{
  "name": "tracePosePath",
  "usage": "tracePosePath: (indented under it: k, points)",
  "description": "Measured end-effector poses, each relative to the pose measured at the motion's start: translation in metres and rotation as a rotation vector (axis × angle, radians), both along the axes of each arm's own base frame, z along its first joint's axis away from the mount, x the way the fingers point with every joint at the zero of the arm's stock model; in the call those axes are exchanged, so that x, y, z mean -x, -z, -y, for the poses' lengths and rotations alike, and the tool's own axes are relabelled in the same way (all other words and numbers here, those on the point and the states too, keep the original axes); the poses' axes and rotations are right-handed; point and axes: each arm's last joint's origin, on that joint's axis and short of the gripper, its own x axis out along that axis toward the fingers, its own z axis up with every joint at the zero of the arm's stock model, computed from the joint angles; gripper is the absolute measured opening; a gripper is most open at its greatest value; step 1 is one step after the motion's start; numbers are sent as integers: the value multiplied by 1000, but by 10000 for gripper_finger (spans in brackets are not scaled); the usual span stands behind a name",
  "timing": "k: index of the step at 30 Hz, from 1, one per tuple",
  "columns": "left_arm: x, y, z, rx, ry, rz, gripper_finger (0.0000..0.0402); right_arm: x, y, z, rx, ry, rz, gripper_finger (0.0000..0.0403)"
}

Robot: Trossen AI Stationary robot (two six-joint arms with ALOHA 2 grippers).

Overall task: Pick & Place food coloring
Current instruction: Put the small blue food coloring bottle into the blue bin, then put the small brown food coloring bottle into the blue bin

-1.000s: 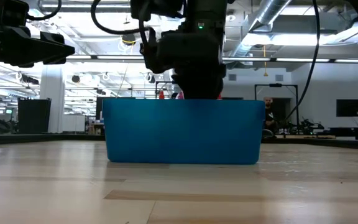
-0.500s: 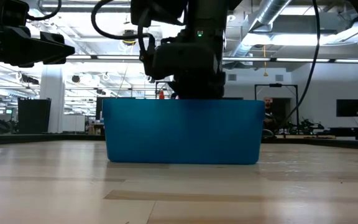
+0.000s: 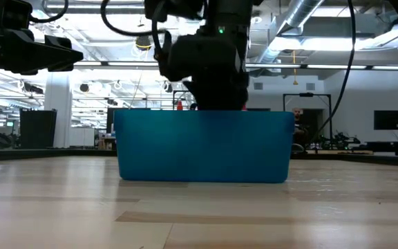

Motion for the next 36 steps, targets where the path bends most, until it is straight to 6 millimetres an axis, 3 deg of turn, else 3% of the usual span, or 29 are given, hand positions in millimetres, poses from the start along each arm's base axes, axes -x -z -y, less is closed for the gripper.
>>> tracePosePath:
  k: [9, 17, 29, 36]
  points:
    - [0, 0, 0, -1, 0, 0, 123, -1, -36, -1, 8, -11, -27, 169]
    - [0, 0, 0, 0, 0, 0, 123, 13, -68, -11, 22, 69, -118, 169]
    - [0, 0, 0, -1, 0, 0, 123, 40, -103, -43, 14, 324, -131, 163]
    - [0, 0, 0, -1, 0, 0, 123, 57, -113, -70, 38, 418, -74, 157]
